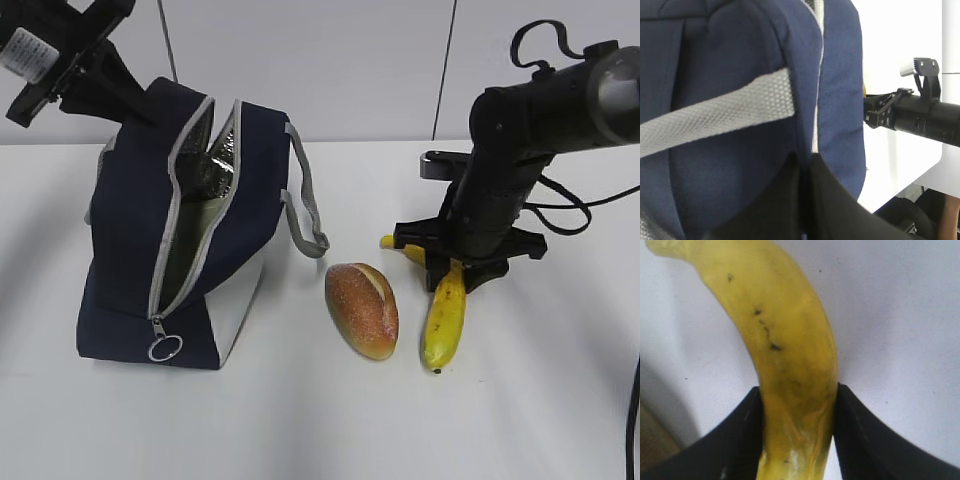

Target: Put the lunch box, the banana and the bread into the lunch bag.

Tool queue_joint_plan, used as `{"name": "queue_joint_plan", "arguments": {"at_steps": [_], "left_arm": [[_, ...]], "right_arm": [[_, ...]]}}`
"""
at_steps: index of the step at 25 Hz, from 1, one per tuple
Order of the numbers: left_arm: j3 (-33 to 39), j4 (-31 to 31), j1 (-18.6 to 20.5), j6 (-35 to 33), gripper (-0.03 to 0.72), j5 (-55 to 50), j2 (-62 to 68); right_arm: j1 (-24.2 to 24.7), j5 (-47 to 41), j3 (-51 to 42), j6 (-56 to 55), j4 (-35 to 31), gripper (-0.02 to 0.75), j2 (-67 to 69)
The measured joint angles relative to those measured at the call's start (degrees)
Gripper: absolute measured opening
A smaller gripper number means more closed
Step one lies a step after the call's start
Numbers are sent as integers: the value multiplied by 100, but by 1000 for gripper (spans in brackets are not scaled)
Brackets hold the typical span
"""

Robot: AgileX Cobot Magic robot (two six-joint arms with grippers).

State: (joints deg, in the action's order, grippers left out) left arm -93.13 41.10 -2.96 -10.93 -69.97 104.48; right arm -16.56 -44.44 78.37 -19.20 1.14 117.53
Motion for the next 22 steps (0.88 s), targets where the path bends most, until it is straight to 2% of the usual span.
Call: {"name": "queue_joint_plan", "arguments": {"at_steps": [8, 11, 14, 16, 22], "left_arm": [[0, 0, 0, 0, -1, 0, 0], [0, 0, 0, 0, -1, 0, 0], [0, 11, 0, 0, -1, 0, 0], [0, 17, 0, 0, -1, 0, 0], [0, 78, 0, 0, -1, 0, 0]], "right_arm": [[0, -1502, 1229, 186, 848, 303, -231], [12, -1966, 1927, 441, 827, 303, -425], [-38, -2240, 2717, 859, 274, 303, -492], [-133, -2295, 3166, 1189, -385, 303, -492], [-464, -2101, 3579, 1721, -2126, 303, -452]]}}
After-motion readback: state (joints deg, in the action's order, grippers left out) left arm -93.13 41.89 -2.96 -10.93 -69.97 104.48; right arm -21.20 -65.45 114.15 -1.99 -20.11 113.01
